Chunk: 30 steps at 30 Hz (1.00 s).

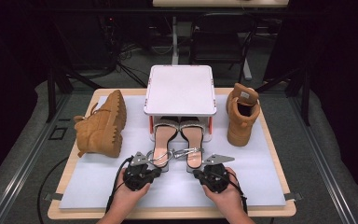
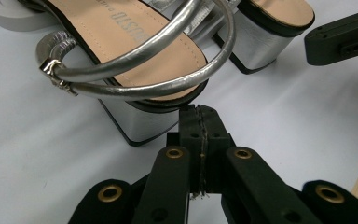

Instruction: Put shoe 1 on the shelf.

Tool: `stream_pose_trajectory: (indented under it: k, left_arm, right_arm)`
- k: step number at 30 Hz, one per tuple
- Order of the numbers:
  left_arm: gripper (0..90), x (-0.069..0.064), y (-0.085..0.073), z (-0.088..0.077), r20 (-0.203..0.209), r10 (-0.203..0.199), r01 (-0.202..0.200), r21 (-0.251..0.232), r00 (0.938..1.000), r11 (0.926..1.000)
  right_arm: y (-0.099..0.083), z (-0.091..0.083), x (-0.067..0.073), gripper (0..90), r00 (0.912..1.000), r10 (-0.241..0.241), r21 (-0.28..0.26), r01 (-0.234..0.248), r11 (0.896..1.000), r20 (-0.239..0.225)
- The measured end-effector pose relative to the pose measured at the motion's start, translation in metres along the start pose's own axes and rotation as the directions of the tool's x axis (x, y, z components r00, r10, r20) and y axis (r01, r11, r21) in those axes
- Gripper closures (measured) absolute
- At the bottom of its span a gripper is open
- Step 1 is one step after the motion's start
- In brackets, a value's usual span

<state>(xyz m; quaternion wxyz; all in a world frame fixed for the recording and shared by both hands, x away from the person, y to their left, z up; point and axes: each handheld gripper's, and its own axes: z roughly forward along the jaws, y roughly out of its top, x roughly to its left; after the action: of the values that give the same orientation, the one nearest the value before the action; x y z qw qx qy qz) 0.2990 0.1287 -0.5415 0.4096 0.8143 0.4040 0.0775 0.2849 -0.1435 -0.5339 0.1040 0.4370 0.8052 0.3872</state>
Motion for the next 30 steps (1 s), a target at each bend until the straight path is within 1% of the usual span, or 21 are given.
stream_pose_trajectory:
  k: [1,2,3,5,6,8,10,12,14,17,21,25,26,28,30]
  left_arm:
    - [90.0,0.000,-0.001,0.000,-0.004,0.004,-0.004,-0.003,1.0000,1.0000]
    - [90.0,-0.001,-0.001,0.000,-0.008,-0.003,0.003,-0.006,1.0000,1.0000]
    - [90.0,-0.001,-0.001,-0.001,-0.014,-0.002,0.001,-0.006,0.9999,1.0000]
    - [90.0,-0.001,-0.001,-0.002,-0.024,-0.002,0.001,-0.010,0.9997,0.9999]
    - [90.0,-0.001,-0.001,-0.003,-0.025,-0.009,0.009,-0.016,0.9997,0.9998]
    - [90.0,-0.001,-0.002,-0.003,-0.024,-0.016,0.016,-0.016,0.9996,0.9998]
    - [90.0,-0.001,-0.002,-0.004,-0.025,-0.012,0.011,-0.016,0.9996,0.9998]
    - [90.0,-0.001,-0.001,-0.004,-0.024,-0.018,0.017,-0.014,0.9995,0.9997]
    - [90.0,0.000,-0.001,-0.004,-0.029,-0.020,0.019,-0.019,0.9994,0.9996]
    - [90.0,0.002,0.000,-0.006,-0.031,-0.028,0.027,-0.030,0.9991,0.9992]
    - [90.0,0.006,0.004,-0.009,-0.035,-0.061,0.059,-0.060,0.9976,0.9965]
    - [90.0,0.010,0.009,-0.007,-0.015,-0.091,0.090,-0.068,0.9957,0.9936]
    - [90.0,0.011,0.010,-0.006,-0.015,-0.092,0.090,-0.067,0.9957,0.9937]
    - [90.0,0.011,0.012,-0.005,-0.023,-0.095,0.093,-0.070,0.9952,0.9932]
    - [90.0,0.013,0.014,-0.005,-0.025,-0.096,0.094,-0.080,0.9951,0.9924]
  right_arm:
    - [0.000,0.001,0.000,90.0,1.0000,0.010,-0.001,-0.010,1.000,0.003]
    - [0.000,0.002,-0.002,90.0,0.9999,0.017,-0.004,-0.017,1.000,0.002]
    - [0.000,0.003,-0.003,90.0,0.9997,0.023,0.000,-0.023,1.000,0.001]
    - [-0.001,0.003,-0.005,90.0,0.9992,0.037,0.001,-0.037,0.999,-0.012]
    - [-0.001,0.004,-0.005,90.0,0.9988,0.047,-0.008,-0.047,0.999,-0.018]
    - [-0.002,0.004,-0.004,90.0,0.9989,0.045,-0.006,-0.045,0.999,-0.010]
    - [-0.002,0.003,-0.004,90.0,0.9992,0.038,-0.009,-0.039,0.999,-0.007]
    - [-0.001,0.002,-0.003,90.0,0.9992,0.040,-0.017,-0.040,0.999,-0.005]
    - [-0.001,0.002,-0.003,90.0,0.9986,0.052,-0.024,-0.053,0.998,-0.007]
    - [-0.001,0.002,-0.004,90.0,0.9986,0.051,-0.029,-0.051,0.998,-0.011]
    - [0.000,0.002,-0.004,90.0,0.9980,0.062,-0.044,-0.062,0.997,-0.007]
    - [0.006,0.000,-0.007,90.0,0.9982,0.059,-0.056,-0.059,0.997,0.008]
    - [0.008,0.000,-0.008,90.0,0.9978,0.064,-0.061,-0.063,0.996,0.015]
    - [0.010,0.001,-0.010,90.0,0.9965,0.082,-0.060,-0.083,0.995,-0.011]
    - [0.012,0.003,-0.008,90.0,0.9976,0.069,-0.056,-0.070,0.996,-0.007]
